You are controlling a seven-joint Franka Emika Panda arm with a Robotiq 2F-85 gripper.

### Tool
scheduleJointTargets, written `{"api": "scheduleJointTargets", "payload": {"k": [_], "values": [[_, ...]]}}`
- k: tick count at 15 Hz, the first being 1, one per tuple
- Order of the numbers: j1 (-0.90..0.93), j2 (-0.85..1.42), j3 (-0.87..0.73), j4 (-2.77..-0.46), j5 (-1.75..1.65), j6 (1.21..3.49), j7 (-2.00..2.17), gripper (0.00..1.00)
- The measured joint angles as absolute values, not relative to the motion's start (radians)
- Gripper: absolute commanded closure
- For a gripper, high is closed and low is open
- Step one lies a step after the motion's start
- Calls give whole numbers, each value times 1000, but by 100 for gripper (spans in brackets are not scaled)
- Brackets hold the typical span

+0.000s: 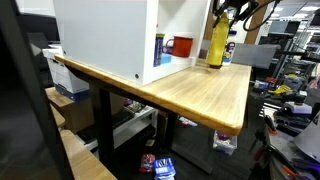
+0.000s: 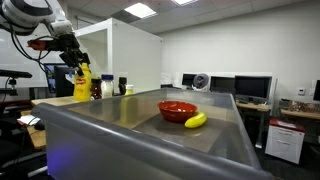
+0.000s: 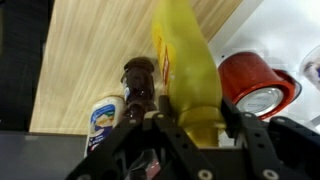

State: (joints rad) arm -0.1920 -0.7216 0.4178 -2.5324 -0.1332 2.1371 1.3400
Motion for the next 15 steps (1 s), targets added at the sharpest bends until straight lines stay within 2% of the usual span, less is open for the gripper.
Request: {"api": "scheduleJointTargets", "payload": {"k": [7,15], "values": [[-186,-724,426,-2532,-207,2020,1500,74],[-177,-720,375,-2542,-207,2015,1591,74]]}}
